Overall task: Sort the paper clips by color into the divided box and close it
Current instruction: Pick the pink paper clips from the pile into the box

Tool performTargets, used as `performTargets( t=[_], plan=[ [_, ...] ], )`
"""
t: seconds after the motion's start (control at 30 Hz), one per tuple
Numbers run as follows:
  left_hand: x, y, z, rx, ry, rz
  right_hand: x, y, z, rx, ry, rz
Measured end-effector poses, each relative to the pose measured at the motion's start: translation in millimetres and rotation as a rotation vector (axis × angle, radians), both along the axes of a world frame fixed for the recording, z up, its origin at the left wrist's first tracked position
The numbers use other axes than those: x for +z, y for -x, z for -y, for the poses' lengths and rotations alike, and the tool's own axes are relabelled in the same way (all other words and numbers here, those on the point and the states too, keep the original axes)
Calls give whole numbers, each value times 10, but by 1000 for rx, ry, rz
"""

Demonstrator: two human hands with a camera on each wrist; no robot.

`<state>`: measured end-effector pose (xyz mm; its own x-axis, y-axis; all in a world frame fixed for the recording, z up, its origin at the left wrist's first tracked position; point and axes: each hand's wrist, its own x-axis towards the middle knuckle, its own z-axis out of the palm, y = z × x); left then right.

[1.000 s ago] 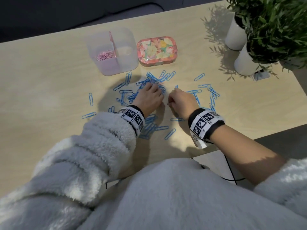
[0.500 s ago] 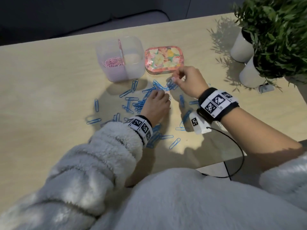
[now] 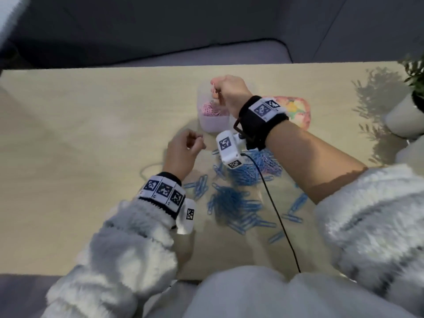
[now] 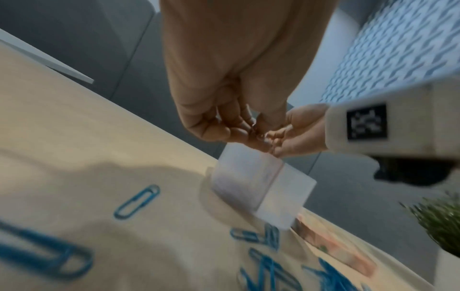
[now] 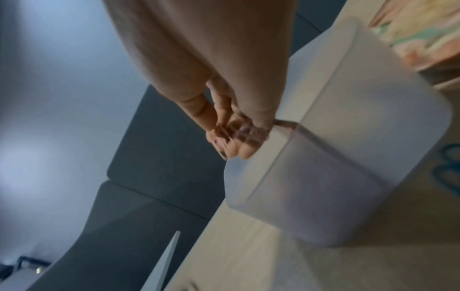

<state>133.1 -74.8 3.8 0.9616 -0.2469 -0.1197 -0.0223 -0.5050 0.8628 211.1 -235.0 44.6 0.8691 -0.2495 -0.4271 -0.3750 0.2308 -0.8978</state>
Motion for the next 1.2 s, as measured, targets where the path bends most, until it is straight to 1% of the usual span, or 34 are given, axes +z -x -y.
performTargets(
  t=[0.03, 0.13, 0.2, 0.27, 0.33, 0.4, 0.47, 0.5, 0.53, 0.57, 0.6, 0.63, 0.7, 0.77, 0.8, 0.87, 0.97, 1.07, 1.2],
  plan=[
    [40, -69, -17, 9, -9, 7, -9, -18, -44, 26, 24, -11],
    [146, -269, 22, 11, -62, 50, -37, 11, -41, 119, 199, -17],
    [187, -415, 110, 2, -125, 90, 3, 130, 42, 149, 189, 48],
    [210, -561, 246, -27, -231, 169, 37, 291, 175, 123, 198, 141],
    [213, -698, 407, -86, -426, 325, 65, 521, 325, 37, 176, 160],
    [165, -787, 533, -179, -611, 442, 53, 838, 457, 17, 195, 121],
    [115, -865, 573, -243, -870, 520, -26, 1114, 516, 92, 281, 71],
    [142, -836, 603, -268, -978, 513, -93, 1257, 554, 141, 352, 48],
    [144, -825, 614, -281, -1029, 555, -179, 1375, 588, 188, 434, 28],
    [161, -790, 613, -294, -1028, 565, -258, 1485, 606, 232, 511, 12],
    [156, -739, 612, -323, -958, 595, -345, 1583, 627, 260, 579, -4],
    [157, -668, 593, -314, -859, 630, -409, 1679, 633, 283, 638, -24],
    [174, -481, 481, -233, -688, 664, -528, 1836, 634, 316, 759, -57],
    [98, -219, 328, -234, -613, 636, -614, 1944, 591, 379, 875, -51],
    [25, -76, 255, -275, -616, 585, -637, 1972, 544, 431, 922, -38],
    [-154, 151, 130, -371, -702, 453, -660, 1979, 436, 578, 1041, -2],
    [-327, 376, 51, -413, -765, 296, -684, 1941, 271, 744, 1250, 25],
    [-399, 489, 52, -399, -765, 240, -740, 1996, 126, 730, 1309, 128],
    [-410, 537, 64, -364, -718, 174, -743, 2148, 75, 689, 1293, 162]
  ],
)
